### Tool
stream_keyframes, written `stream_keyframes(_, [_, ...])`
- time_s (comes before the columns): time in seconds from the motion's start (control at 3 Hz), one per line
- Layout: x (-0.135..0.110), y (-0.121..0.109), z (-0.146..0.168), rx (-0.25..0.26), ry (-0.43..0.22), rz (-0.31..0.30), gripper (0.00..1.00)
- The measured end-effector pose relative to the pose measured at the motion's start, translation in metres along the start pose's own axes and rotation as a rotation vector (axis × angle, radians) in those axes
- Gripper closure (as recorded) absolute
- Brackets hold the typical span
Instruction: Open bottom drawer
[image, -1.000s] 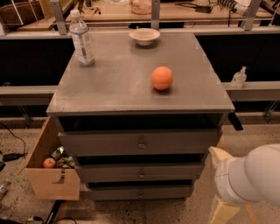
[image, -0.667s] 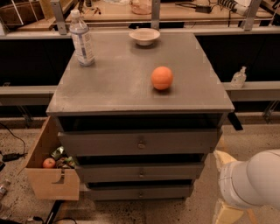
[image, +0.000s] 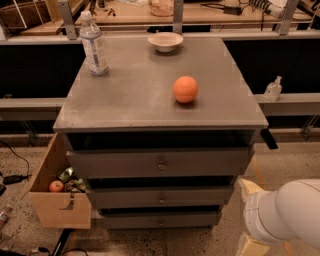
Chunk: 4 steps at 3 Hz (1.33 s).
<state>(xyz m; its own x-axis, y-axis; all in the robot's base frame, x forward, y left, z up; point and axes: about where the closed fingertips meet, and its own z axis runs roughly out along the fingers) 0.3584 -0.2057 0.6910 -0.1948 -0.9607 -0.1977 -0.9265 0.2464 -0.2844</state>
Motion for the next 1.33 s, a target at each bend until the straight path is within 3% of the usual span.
stream_keyframes(0.33, [0.017, 0.032, 0.076, -0.054, -0.029, -0.006, 0.00])
stream_keyframes(0.67, [0.034, 0.049, 0.133, -0.056, -0.040, -0.075, 0.00])
stream_keyframes(1.0, [0.060, 0.047, 0.190, -0.017, -0.002, -0.174, 0.00])
stream_keyframes(1.33, [0.060, 0.047, 0.190, -0.017, -0.002, -0.175, 0.00])
